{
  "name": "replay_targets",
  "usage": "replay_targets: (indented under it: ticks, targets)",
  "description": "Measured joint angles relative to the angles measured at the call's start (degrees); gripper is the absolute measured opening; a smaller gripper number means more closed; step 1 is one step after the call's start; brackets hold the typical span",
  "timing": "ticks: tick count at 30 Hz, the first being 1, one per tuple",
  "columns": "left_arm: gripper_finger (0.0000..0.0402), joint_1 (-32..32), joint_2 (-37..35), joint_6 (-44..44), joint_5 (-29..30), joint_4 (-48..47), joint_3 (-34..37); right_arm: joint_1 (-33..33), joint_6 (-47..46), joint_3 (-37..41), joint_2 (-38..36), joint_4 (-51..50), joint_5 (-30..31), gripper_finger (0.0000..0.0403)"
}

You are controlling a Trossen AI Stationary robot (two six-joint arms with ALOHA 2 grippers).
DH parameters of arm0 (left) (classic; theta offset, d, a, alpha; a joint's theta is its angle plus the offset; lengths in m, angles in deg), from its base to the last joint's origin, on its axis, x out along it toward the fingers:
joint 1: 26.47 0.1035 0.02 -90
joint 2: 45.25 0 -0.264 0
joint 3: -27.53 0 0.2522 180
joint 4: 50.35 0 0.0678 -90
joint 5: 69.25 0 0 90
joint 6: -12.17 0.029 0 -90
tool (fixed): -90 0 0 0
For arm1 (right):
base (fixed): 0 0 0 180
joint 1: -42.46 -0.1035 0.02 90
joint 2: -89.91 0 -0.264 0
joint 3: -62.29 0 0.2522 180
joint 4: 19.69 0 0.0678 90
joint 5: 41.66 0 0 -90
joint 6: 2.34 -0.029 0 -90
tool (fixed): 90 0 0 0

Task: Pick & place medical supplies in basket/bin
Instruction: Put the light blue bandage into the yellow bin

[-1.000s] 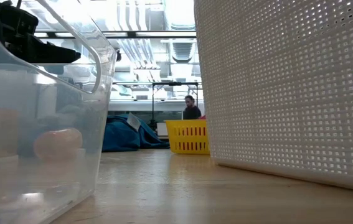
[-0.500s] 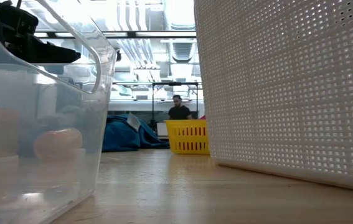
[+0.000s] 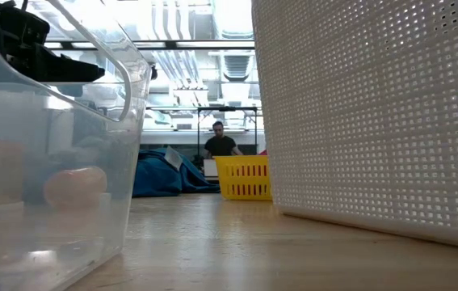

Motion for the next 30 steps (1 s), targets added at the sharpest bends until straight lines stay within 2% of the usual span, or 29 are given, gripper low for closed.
replay_targets:
  ticks: [6,11,30]
  targets:
    - [0.0118,0.0,0.0,0.0,0.0,0.0,0.0,0.0,-0.7,0.0,0.0,0.4,0.3,0.0308]
    - [0.0118,0.0,0.0,0.0,0.0,0.0,0.0,-0.1,0.5,0.0,0.0,0.4,3.8,0.0313]
    - [0.0118,0.0,0.0,0.0,0.0,0.0,0.0,-0.7,3.6,0.0,0.0,0.6,3.6,0.0306]
